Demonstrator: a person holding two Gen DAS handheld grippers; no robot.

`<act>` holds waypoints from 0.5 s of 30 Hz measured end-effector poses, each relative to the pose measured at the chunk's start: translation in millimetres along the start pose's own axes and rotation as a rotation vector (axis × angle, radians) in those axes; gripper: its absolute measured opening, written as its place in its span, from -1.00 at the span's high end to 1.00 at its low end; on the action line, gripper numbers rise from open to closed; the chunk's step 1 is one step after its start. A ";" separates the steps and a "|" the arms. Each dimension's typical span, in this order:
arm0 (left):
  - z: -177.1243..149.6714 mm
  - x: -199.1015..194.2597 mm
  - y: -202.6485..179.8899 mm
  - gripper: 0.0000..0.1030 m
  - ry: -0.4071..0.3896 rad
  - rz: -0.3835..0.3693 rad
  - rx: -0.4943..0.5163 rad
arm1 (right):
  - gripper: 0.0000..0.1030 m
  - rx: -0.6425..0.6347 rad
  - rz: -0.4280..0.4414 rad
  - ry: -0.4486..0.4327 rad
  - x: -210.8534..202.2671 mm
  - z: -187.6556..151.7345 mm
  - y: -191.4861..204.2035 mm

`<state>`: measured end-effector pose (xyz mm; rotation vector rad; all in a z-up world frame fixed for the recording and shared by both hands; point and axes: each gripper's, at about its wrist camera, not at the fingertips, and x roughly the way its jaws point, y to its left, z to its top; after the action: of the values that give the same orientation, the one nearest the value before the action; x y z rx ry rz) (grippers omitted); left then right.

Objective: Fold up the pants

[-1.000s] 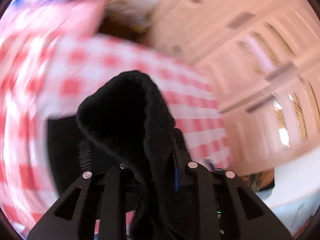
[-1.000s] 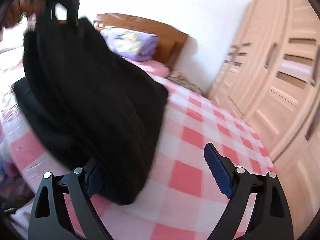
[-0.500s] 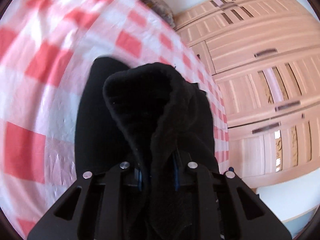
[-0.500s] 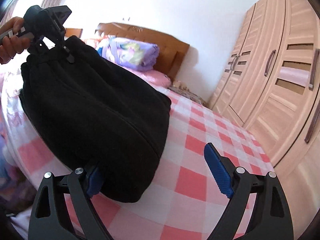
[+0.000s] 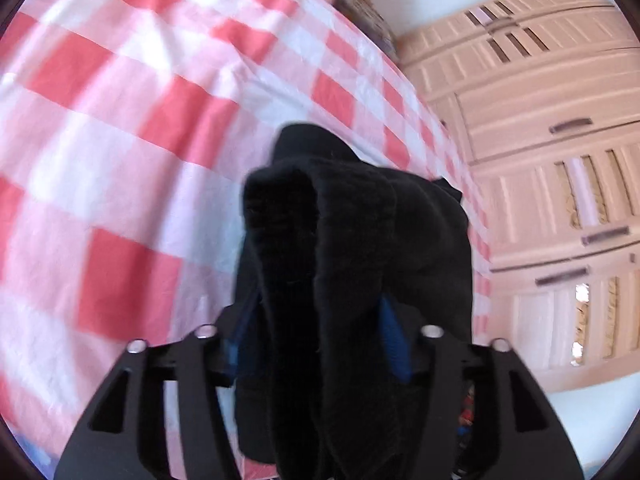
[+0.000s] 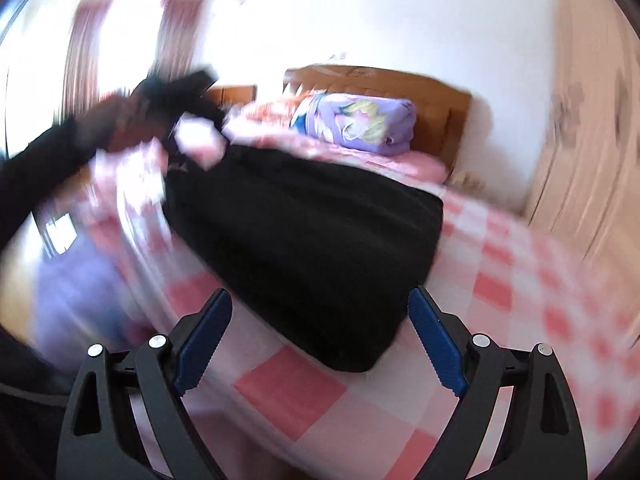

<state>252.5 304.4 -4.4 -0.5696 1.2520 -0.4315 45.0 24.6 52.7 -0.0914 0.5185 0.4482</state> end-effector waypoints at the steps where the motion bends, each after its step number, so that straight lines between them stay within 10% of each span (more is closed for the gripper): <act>1: -3.3 -8.6 -4.1 -0.57 -0.044 0.080 0.006 | -0.67 0.108 0.029 -0.010 -5.7 2.8 -21.8; 4: -20.4 -49.1 -23.6 -0.66 -0.238 0.360 0.021 | -0.68 0.254 -0.061 -0.007 -4.8 7.5 -62.0; 7: -49.5 -82.3 -63.6 -0.79 -0.424 0.315 0.105 | -0.68 0.295 -0.190 0.077 18.4 17.8 -82.2; 10: -80.6 -62.5 -108.7 -0.87 -0.389 0.202 0.309 | -0.68 0.312 -0.163 0.082 33.6 25.4 -76.8; 15: -106.7 23.9 -120.3 -0.87 -0.265 0.311 0.408 | -0.68 0.092 -0.200 0.150 56.8 13.0 -26.8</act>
<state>156.2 178.0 29.8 -0.0770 0.9420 -0.3244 106.7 25.2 34.9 -0.0876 0.6693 0.2224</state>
